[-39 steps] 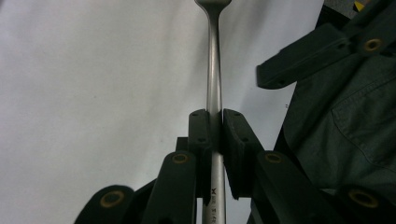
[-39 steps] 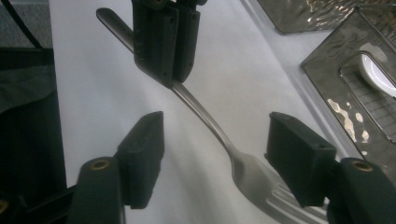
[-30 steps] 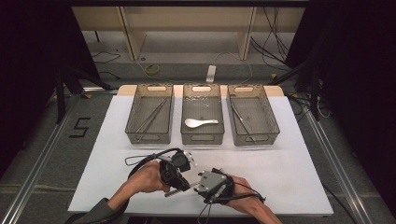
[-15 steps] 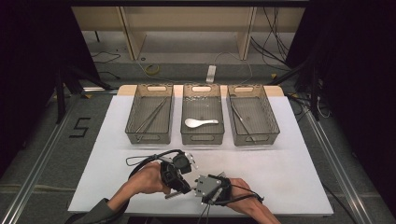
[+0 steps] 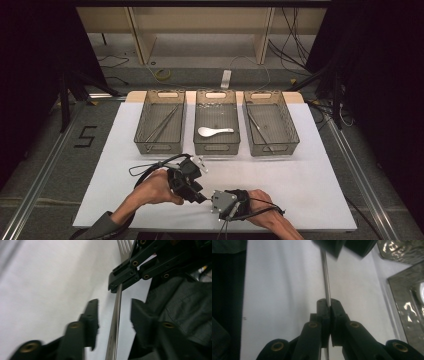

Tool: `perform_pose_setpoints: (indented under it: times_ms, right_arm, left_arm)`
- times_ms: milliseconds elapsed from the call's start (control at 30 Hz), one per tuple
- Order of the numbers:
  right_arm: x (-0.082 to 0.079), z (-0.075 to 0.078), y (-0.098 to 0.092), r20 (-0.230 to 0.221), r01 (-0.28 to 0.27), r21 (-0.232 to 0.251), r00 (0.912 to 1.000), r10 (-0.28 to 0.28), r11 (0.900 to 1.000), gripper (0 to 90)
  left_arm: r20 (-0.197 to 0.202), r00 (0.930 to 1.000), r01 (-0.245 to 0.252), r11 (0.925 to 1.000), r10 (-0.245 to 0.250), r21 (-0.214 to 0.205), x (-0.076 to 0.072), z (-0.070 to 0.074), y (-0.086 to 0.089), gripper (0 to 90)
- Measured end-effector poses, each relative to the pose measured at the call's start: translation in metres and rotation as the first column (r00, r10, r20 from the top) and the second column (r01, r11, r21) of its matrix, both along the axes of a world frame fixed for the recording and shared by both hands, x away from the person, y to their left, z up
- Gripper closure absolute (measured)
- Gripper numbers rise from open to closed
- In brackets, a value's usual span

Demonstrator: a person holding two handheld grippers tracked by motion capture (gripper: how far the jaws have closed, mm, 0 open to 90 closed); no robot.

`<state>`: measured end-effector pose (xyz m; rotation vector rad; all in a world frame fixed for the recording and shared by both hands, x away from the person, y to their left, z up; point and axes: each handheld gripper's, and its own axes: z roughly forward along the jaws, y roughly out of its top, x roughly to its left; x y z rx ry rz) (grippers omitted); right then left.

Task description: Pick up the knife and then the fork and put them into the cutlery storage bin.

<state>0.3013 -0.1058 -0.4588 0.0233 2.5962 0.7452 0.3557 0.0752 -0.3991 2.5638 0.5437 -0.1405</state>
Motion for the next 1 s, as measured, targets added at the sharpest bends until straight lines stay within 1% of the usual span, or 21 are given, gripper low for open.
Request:
perform_pose_setpoints:
  times_ms: [33,67,100,167,200,300,367,467,500,533,567,600,667,700,733,767,800,867,900,933,1000]
  right_arm:
    - [0.001,0.0,-0.001,0.009,0.004,0.009,1.0,-0.004,1.0,88.2]
    - [0.002,0.001,-0.003,0.005,0.018,0.012,0.9998,-0.018,0.9998,88.2]
    - [0.003,0.002,-0.005,0.011,0.028,0.004,0.9995,-0.028,0.9996,88.2]
    - [0.008,0.004,-0.011,0.024,0.05,0.008,0.9984,-0.05,0.9987,88.1]
    - [0.01,0.006,-0.014,0.033,0.061,0.01,0.9976,-0.061,0.9981,88.1]
    - [0.015,0.009,-0.023,0.03,0.101,0.019,0.9944,-0.101,0.9948,88.1]
    - [0.019,0.012,-0.029,0.028,0.124,0.022,0.9917,-0.125,0.992,88.1]
    - [0.027,0.016,-0.038,0.013,0.186,0.05,0.9823,-0.187,0.9813,88.1]
    - [0.03,0.018,-0.042,0.008,0.206,0.06,0.9783,-0.207,0.9766,88.1]
    - [0.033,0.02,-0.046,0.0,0.227,0.073,0.9737,-0.228,0.9711,88.0]
    - [0.035,0.022,-0.05,-0.006,0.241,0.08,0.9705,-0.241,0.9673,88.0]
    - [0.039,0.025,-0.054,-0.015,0.262,0.093,0.965,-0.262,0.9605,88.0]
    - [0.046,0.031,-0.064,-0.056,0.317,0.127,0.9484,-0.312,0.9399,88.0]
    - [0.05,0.034,-0.068,-0.077,0.338,0.139,0.9409,-0.33,0.9309,88.0]
    - [0.053,0.037,-0.071,-0.089,0.36,0.149,0.9325,-0.35,0.921,88.0]
    - [0.056,0.039,-0.075,-0.097,0.372,0.155,0.9275,-0.361,0.9152,88.0]
    - [0.06,0.043,-0.08,-0.121,0.404,0.173,0.914,-0.387,0.8984,88.0]
    - [0.068,0.048,-0.088,-0.158,0.439,0.2,0.8966,-0.414,0.8757,88.0]
    - [0.073,0.051,-0.092,-0.169,0.448,0.205,0.8918,-0.42,0.8701,88.0]
    - [0.077,0.054,-0.096,-0.178,0.463,0.213,0.8841,-0.432,0.8603,88.0]
    - [0.085,0.06,-0.102,-0.196,0.497,0.23,0.866,-0.46,0.8368,88.0]
  left_arm:
    - [0.029,0.9993,-0.024,0.9995,0.025,-0.021,0.001,0.004,0.003,47.0]
    - [0.041,0.9983,-0.041,0.9986,0.043,-0.034,0.002,0.006,0.006,41.9]
    - [0.061,0.9949,-0.076,0.9945,0.081,-0.072,0.003,0.009,0.01,40.0]
    - [0.097,0.988,-0.107,0.9858,0.12,-0.13,0.006,0.014,0.018,34.8]
    - [0.104,0.9857,-0.116,0.9819,0.132,-0.15,0.007,0.016,0.021,34.1]
    - [0.147,0.9729,-0.148,0.9693,0.178,-0.197,0.009,0.024,0.032,28.2]
    - [0.171,0.9617,-0.17,0.9551,0.215,-0.242,0.01,0.028,0.038,26.1]
    - [0.199,0.9431,-0.203,0.9354,0.266,-0.29,0.011,0.029,0.046,23.0]
    - [0.205,0.9372,-0.211,0.9266,0.282,-0.311,0.011,0.029,0.049,22.6]
    - [0.202,0.9346,-0.218,0.92,0.293,-0.326,0.011,0.029,0.051,22.4]
    - [0.195,0.9308,-0.231,0.911,0.309,-0.341,0.011,0.027,0.054,22.3]
    - [0.196,0.9253,-0.242,0.9032,0.325,-0.355,0.012,0.025,0.057,21.5]
    - [0.2,0.9159,-0.254,0.8886,0.348,-0.382,0.011,0.021,0.062,21.2]
    - [0.197,0.9131,-0.259,0.8811,0.357,-0.396,0.011,0.018,0.064,21.1]
    - [0.198,0.9105,-0.261,0.8761,0.363,-0.405,0.01,0.016,0.067,20.6]
    - [0.196,0.9026,-0.277,0.865,0.383,-0.419,0.01,0.013,0.07,20.5]
    - [0.189,0.8987,-0.289,0.8583,0.396,-0.424,0.01,0.011,0.073,20.3]
    - [0.19,0.8902,-0.301,0.8479,0.414,-0.436,0.01,0.007,0.078,19.4]
    - [0.192,0.8859,-0.306,0.8433,0.422,-0.442,0.009,0.006,0.08,19.3]
    - [0.196,0.8813,-0.311,0.8396,0.43,-0.445,0.009,0.004,0.082,18.9]
    - [0.187,0.8766,-0.321,0.8279,0.444,-0.46,0.009,0.001,0.084,18.4]
